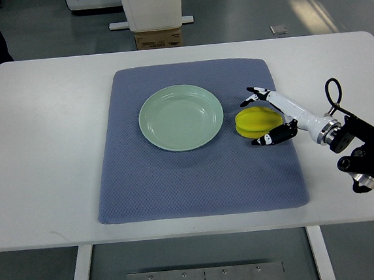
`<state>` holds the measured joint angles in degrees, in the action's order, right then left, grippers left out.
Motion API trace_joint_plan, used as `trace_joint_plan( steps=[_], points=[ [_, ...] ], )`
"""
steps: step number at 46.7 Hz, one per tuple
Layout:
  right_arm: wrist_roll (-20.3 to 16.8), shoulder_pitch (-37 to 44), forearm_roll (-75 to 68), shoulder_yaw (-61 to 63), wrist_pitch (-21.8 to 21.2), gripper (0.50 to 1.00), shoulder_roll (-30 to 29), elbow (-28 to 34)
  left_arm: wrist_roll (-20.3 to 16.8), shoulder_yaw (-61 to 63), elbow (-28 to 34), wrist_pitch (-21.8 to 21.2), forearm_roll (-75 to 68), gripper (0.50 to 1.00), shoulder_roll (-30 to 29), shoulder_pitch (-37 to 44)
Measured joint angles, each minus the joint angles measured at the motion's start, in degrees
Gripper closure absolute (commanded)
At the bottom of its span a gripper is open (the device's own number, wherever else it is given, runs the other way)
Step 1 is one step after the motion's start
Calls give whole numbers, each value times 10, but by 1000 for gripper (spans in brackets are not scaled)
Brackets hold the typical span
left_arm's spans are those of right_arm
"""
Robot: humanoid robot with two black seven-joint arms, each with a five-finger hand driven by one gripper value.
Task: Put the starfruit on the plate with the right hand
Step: 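Close the right hand fingers around the yellow starfruit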
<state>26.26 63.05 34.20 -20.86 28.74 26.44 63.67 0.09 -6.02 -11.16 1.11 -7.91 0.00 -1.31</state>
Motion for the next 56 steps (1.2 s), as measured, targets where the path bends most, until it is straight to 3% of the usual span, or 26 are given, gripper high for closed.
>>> trace_joint_plan(
  steps=[33, 50, 52, 56],
  points=[
    [0, 11, 0, -24, 3, 536, -10, -20, 0, 0, 0, 0, 0, 500, 0, 0],
    [1, 19, 0, -57, 11, 760, -10, -21, 0, 0, 0, 0, 0, 500, 0, 0],
    [1, 20, 0, -61, 11, 799, -10, -21, 0, 0, 0, 0, 0, 500, 0, 0],
    [1, 25, 0, -67, 11, 946, -10, -23, 0, 0, 0, 0, 0, 500, 0, 0]
  ],
)
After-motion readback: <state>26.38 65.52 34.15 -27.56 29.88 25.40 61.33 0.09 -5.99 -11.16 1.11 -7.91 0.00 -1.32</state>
